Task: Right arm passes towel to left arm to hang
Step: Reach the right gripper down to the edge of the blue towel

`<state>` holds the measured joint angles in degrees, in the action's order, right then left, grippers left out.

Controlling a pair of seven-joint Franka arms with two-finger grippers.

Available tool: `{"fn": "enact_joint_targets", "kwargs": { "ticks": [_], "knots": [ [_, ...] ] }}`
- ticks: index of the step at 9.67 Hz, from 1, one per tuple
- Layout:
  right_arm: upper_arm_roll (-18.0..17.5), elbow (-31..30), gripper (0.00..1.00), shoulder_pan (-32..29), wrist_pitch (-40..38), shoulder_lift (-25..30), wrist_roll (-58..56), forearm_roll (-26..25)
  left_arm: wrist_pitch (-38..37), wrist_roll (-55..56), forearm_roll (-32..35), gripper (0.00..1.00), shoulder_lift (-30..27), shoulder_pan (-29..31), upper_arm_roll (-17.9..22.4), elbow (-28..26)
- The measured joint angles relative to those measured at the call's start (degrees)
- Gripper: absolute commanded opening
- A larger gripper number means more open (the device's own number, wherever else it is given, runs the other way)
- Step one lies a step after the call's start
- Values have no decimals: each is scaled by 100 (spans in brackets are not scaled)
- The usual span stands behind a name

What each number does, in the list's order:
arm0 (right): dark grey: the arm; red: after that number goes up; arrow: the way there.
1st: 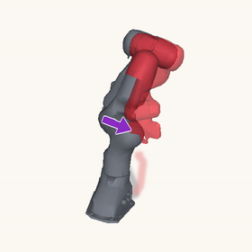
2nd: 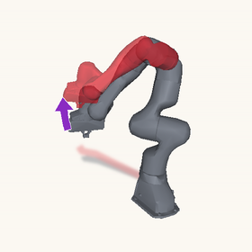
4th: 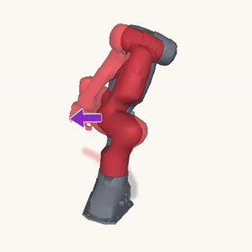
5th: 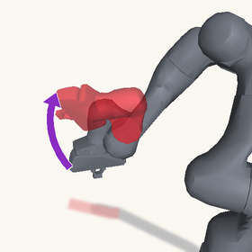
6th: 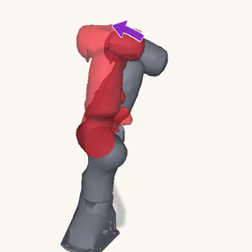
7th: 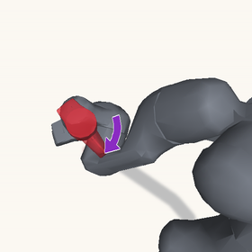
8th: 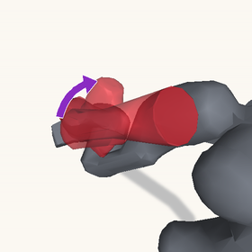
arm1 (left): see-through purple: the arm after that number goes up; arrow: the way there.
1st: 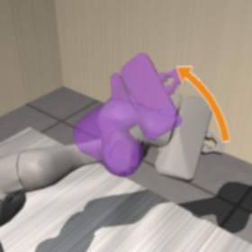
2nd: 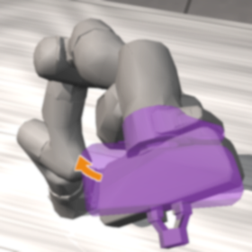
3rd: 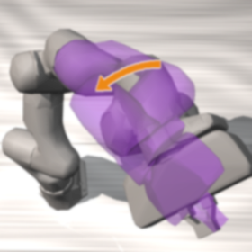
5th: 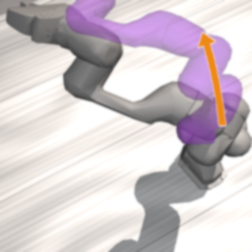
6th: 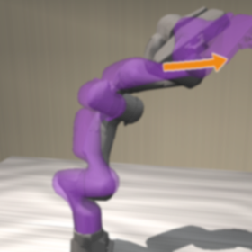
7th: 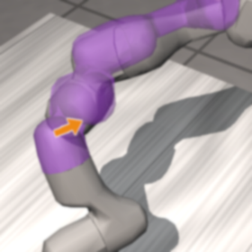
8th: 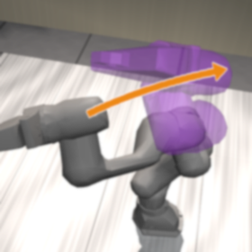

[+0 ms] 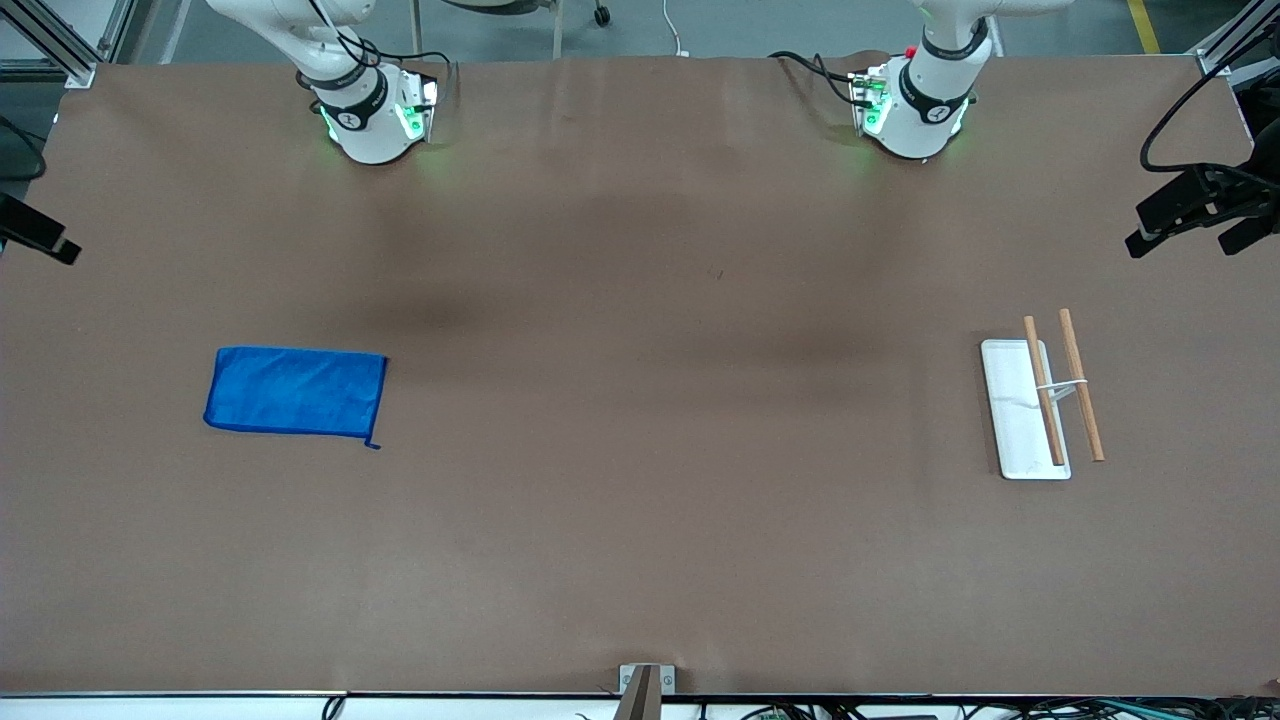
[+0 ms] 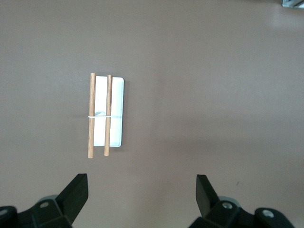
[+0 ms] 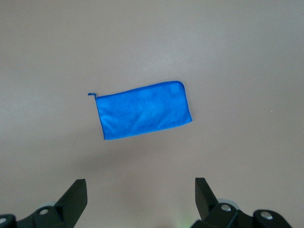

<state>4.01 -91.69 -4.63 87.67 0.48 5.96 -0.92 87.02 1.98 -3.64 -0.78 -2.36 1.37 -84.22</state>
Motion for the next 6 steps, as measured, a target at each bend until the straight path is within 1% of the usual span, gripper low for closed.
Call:
{"fn": "enact_joint_targets", "kwargs": {
  "ticks": [1,3,4,5,6],
  "knots": [
    [-27,-229,100,47,227,-295,-8,0,-24,-111,-1,100,-3,5,25,0],
    [-49,-526,100,106,811,-1098,-36,-6,-39,-181,-8,100,-4,16,41,-1],
    [-36,-772,100,99,1345,-1419,-209,-11,-39,-182,-13,100,-4,16,41,-1],
    [-9,-1190,100,70,2051,-1610,-543,-17,-40,-189,-15,100,-4,16,40,-2],
    [30,-1749,100,7,2937,-1712,-828,-18,-41,-202,-20,100,-4,17,41,-3]
  ]
}}
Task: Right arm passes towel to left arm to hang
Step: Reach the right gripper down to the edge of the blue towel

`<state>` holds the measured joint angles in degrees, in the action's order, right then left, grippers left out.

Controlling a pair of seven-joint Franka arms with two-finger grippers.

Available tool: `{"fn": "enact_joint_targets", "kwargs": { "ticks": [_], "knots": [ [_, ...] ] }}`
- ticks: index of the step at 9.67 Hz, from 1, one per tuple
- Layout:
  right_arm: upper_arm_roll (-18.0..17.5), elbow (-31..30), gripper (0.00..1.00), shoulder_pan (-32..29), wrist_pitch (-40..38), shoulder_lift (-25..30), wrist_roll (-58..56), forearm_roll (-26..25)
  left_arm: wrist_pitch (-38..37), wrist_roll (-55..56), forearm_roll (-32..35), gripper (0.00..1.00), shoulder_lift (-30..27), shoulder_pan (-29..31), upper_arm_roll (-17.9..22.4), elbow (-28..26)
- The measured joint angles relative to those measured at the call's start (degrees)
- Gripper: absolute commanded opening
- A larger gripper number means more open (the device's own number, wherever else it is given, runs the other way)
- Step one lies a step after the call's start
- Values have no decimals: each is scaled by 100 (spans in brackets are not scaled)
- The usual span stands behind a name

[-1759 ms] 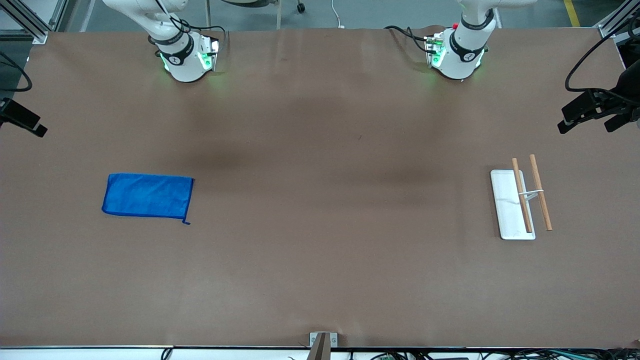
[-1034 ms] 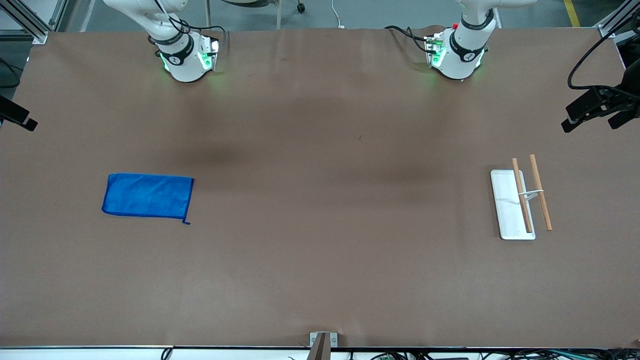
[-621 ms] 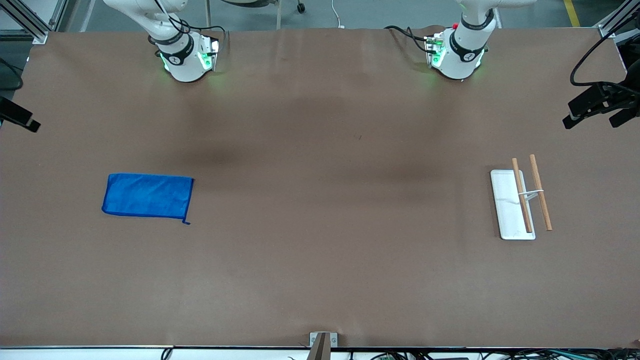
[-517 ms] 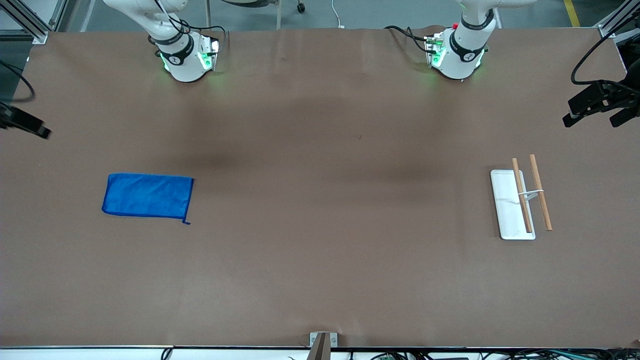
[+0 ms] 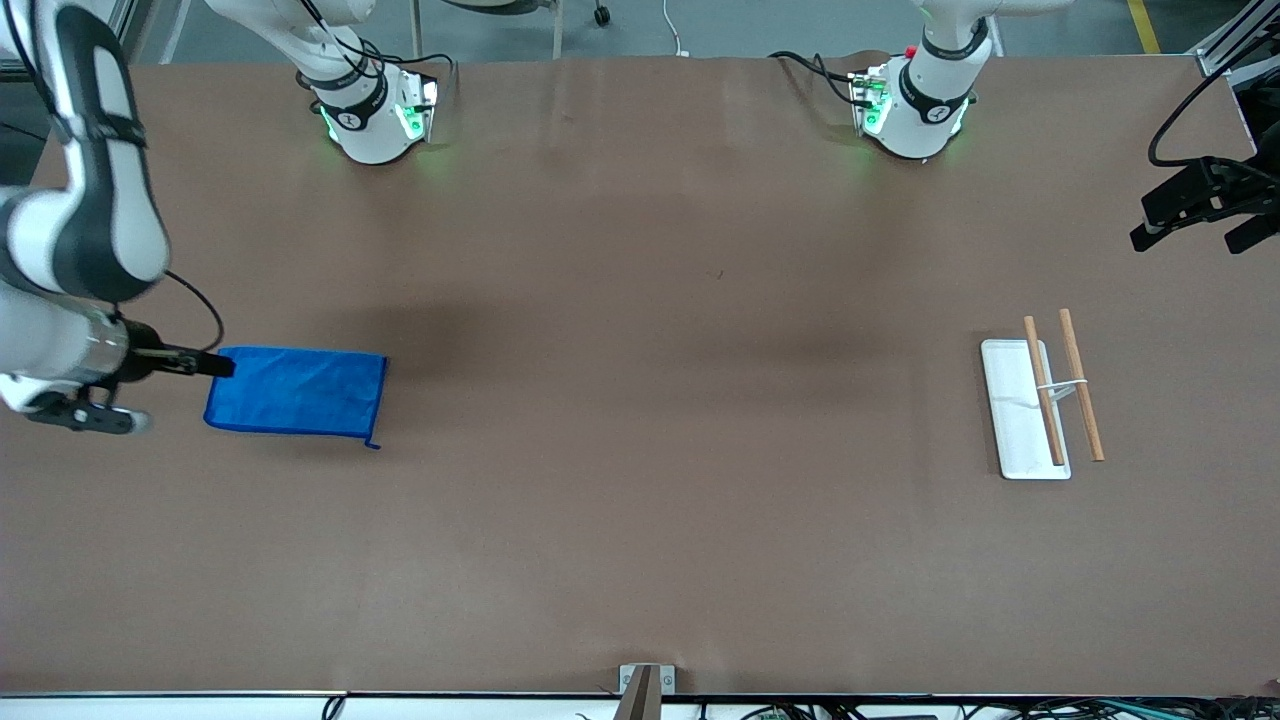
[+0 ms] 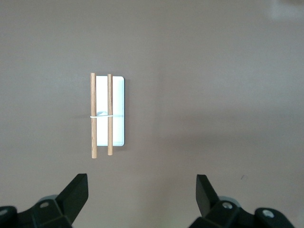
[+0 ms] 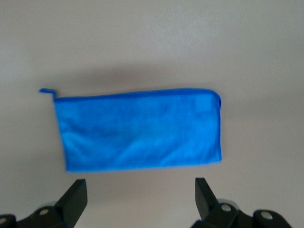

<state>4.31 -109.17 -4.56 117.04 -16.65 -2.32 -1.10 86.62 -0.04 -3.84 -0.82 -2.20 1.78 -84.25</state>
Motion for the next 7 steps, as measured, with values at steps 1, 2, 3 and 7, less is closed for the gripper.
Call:
{"fn": "enact_joint_targets", "kwargs": {
  "ticks": [1,2,3,7],
  "knots": [
    [15,-571,100,-64,959,-118,-131,-1,0,-16,-31,100,0,0,1,0],
    [20,-1005,100,-103,1715,-295,-179,-3,-1,-29,-78,100,0,0,-1,-2],
    [22,-1216,100,-125,2114,-466,-194,-5,-2,-34,-98,100,1,0,-2,-7],
    [21,-1311,96,-149,2566,-681,-230,-5,-4,-34,-102,100,1,1,-1,-23]
  ]
}}
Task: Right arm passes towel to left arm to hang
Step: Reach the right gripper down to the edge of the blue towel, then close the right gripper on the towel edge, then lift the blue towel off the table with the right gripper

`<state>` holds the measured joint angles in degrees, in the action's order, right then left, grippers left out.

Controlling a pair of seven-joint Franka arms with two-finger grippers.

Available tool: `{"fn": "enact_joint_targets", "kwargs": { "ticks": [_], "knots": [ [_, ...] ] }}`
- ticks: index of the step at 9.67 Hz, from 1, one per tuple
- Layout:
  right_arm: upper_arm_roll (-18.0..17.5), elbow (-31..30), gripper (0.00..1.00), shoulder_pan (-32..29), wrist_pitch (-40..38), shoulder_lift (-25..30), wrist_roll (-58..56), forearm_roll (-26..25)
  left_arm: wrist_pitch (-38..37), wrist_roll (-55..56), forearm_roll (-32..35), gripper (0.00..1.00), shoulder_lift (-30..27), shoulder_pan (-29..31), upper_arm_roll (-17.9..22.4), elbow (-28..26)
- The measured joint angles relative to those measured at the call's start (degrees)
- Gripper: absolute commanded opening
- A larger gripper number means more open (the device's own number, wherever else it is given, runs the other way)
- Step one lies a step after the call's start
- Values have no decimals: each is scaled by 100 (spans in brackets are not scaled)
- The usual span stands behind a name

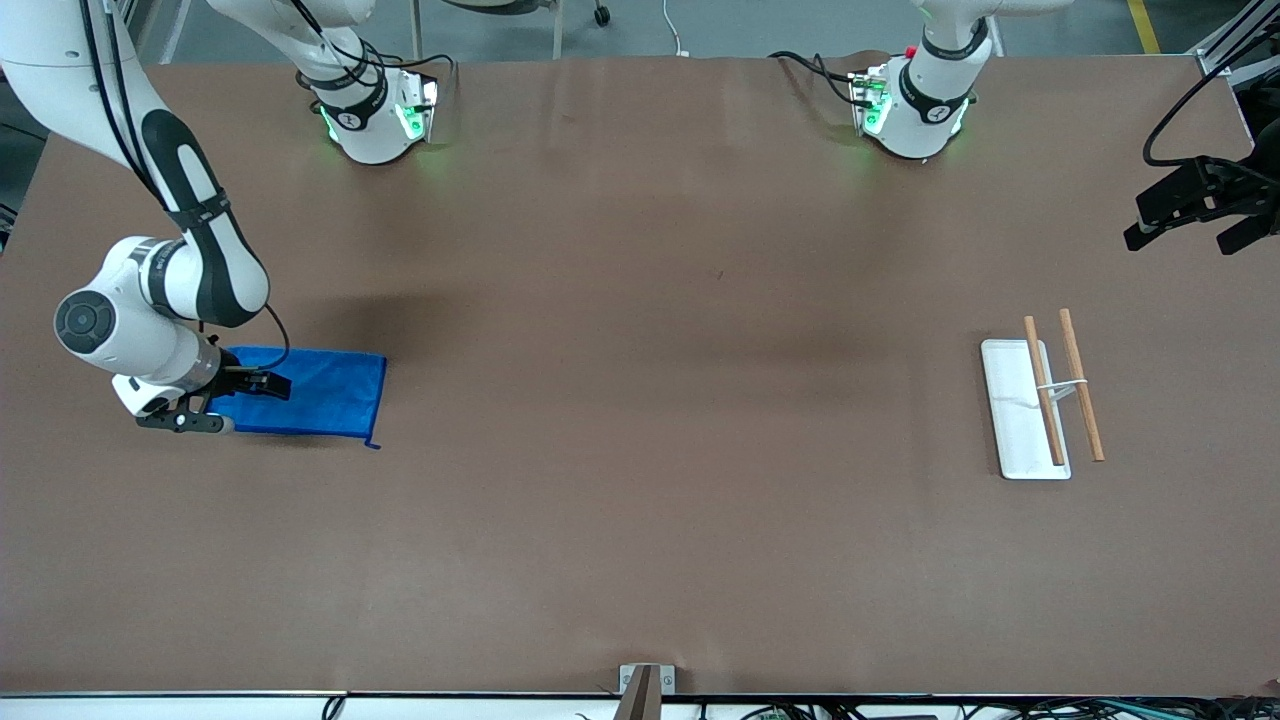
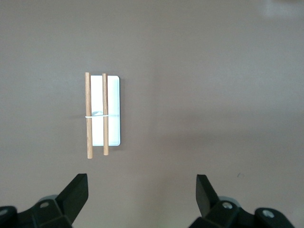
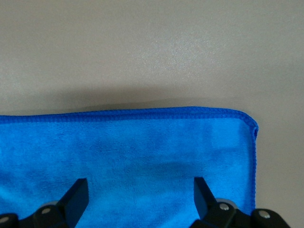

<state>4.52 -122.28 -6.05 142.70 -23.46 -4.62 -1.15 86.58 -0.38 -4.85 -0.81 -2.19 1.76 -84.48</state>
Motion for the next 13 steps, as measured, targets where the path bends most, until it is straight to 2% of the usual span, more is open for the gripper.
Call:
{"fn": "enact_joint_targets", "kwargs": {
  "ticks": [3,4,5,6,7,8,11,13],
  "knots": [
    [-3,-330,95,0,524,-86,-2,1,0,0,-1,100,7,0,0,-9],
    [-2,-366,91,0,559,-135,-2,1,0,0,-1,100,15,0,-1,-11],
    [-2,-371,71,-1,572,-172,-3,1,0,0,-3,100,23,0,-1,-13],
    [-2,-377,38,-2,575,-208,-14,1,0,0,-4,100,25,0,-1,-15],
    [-3,-387,11,-3,575,-235,-74,1,0,0,-4,100,26,0,-1,-17],
    [-6,-389,0,-3,575,-229,-118,9,0,0,-4,100,26,0,-1,-19],
    [-9,-373,0,-30,490,-167,-136,11,0,0,-4,100,31,0,-3,-21],
    [-9,-163,0,-32,-142,-166,-154,11,0,0,-4,100,32,0,-3,-21]
  ]
}}
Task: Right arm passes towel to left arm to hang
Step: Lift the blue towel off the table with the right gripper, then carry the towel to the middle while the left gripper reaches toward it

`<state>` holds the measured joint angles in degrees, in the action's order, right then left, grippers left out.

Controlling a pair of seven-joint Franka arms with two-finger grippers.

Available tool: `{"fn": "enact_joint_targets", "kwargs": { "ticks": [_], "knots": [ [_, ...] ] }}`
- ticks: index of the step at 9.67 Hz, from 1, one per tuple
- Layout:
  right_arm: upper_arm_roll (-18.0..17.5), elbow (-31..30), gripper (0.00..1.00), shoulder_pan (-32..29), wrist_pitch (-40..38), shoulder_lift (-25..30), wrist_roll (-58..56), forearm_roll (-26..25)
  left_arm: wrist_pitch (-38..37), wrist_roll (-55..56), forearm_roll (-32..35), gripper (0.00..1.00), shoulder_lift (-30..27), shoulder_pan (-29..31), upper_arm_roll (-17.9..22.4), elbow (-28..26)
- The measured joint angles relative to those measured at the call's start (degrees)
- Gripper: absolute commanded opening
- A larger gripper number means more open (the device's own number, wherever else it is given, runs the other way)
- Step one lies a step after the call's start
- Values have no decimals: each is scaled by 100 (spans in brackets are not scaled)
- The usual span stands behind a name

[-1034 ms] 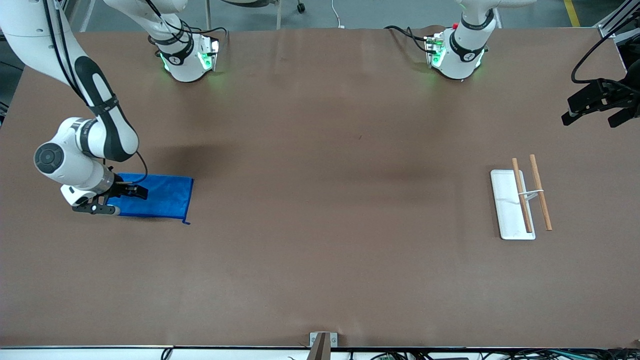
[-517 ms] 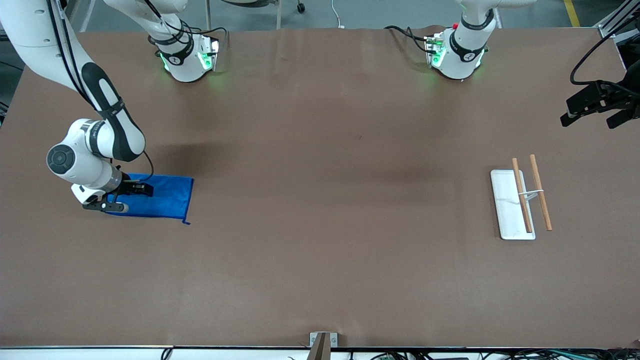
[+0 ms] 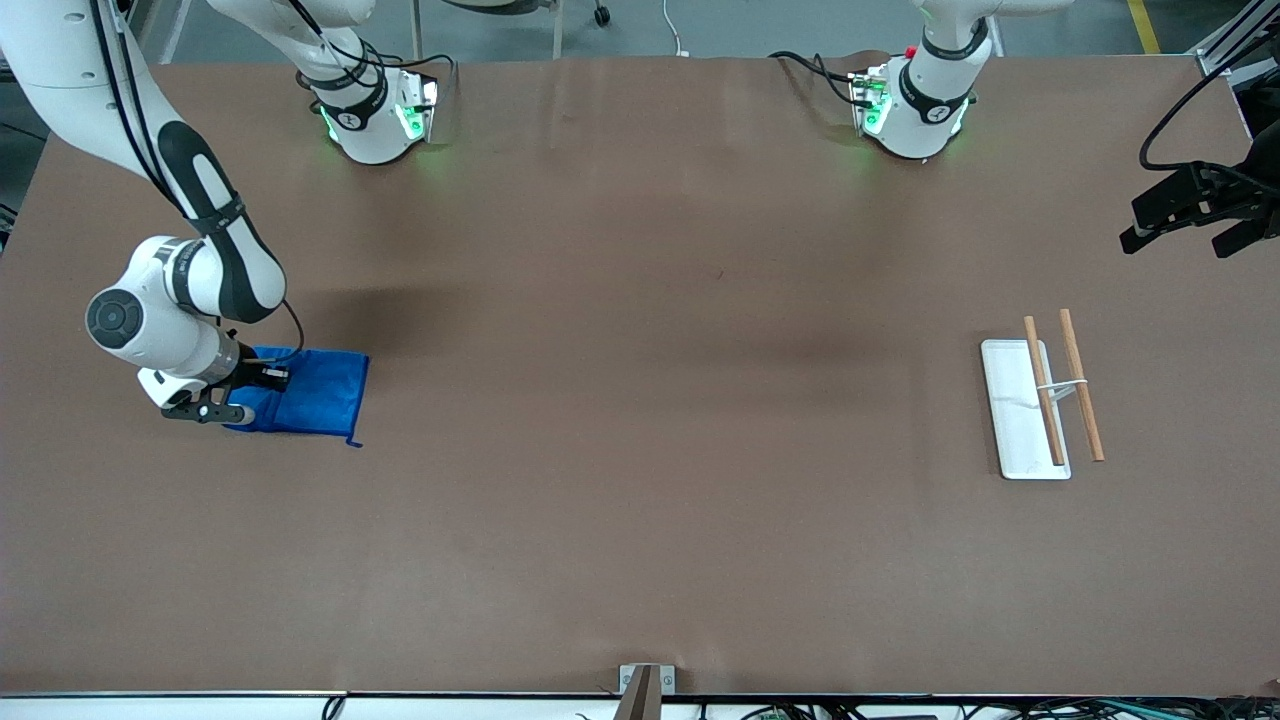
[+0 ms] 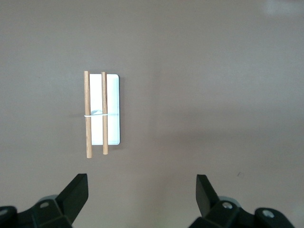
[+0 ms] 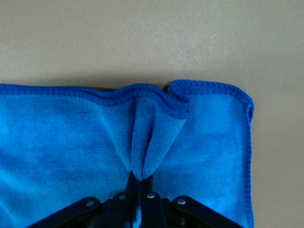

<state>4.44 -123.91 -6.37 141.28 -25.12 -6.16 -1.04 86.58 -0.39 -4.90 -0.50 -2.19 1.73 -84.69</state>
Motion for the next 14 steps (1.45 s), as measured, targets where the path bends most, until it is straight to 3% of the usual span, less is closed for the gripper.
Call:
{"fn": "enact_joint_targets", "kwargs": {
  "ticks": [3,6,9,12,14],
  "knots": [
    [-42,583,0,13,-1130,293,-26,0,0,0,0,100,0,0,0,-2],
    [-292,1717,0,154,-2677,749,-54,23,0,0,-4,100,0,-1,-4,-3],
    [-715,2339,0,300,-3204,777,-7,398,-2,-1,-121,100,2,-4,-9,-17],
    [-1184,2527,0,305,-3235,778,51,1245,-20,-2,-865,100,14,-32,-14,-237],
    [-1578,2537,0,323,-3233,777,98,2223,-34,-92,-1557,100,20,-21,27,-403]
  ]
}}
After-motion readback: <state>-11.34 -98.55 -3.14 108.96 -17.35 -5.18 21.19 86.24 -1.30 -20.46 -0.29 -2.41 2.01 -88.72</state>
